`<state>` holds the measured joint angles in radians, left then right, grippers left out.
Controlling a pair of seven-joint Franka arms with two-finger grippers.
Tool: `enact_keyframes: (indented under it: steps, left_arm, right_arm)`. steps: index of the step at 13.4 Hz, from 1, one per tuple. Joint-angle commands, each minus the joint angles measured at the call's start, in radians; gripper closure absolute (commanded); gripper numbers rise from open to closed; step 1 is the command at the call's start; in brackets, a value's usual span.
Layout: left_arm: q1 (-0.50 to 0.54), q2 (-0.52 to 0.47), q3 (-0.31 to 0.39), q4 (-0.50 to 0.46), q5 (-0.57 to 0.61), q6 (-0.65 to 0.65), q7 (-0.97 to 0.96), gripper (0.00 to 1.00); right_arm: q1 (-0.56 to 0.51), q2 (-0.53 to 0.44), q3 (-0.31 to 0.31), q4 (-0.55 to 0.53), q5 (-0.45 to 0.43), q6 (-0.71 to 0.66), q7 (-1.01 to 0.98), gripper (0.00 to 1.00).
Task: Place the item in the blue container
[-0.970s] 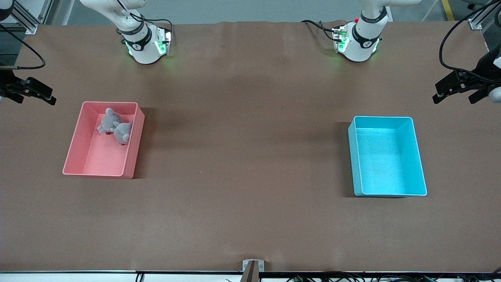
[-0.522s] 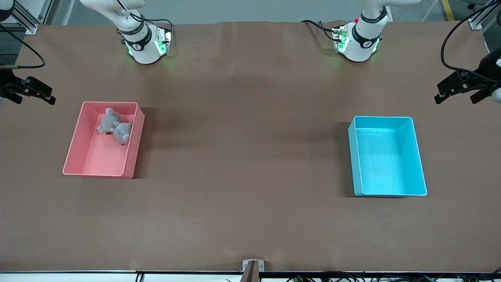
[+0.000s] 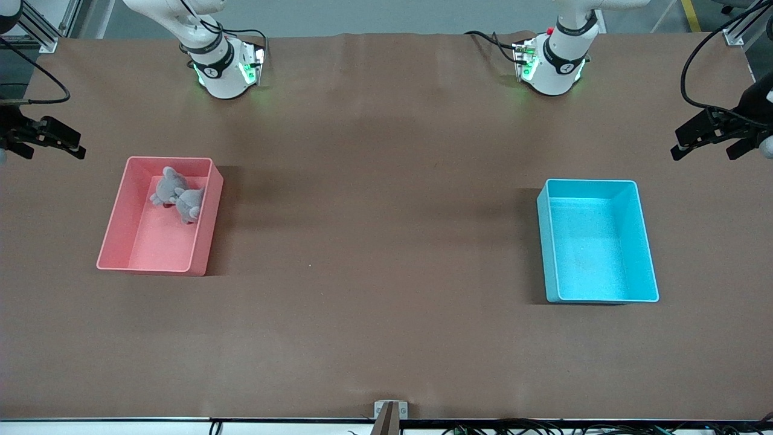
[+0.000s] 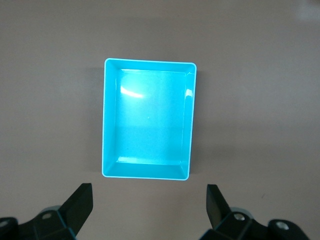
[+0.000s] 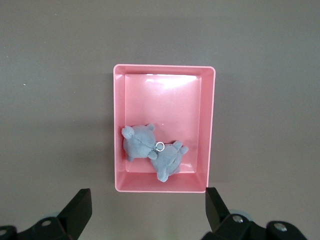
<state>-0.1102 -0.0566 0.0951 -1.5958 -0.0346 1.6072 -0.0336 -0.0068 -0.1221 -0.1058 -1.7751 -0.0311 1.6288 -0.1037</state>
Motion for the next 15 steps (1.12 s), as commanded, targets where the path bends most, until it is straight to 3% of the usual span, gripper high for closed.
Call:
enact_keyframes:
  steps: [1,15]
  left_arm:
    - [0.012,0.000,0.000,0.011,-0.004,-0.010,0.017,0.00]
    - [0.012,0.000,-0.002,0.011,-0.004,-0.010,0.017,0.00]
  right_arm:
    - [-0.004,-0.004,0.003,0.002,0.020,-0.018,-0.013,0.00]
    - [-0.001,-0.005,0.005,0.002,0.043,-0.046,-0.008,0.00]
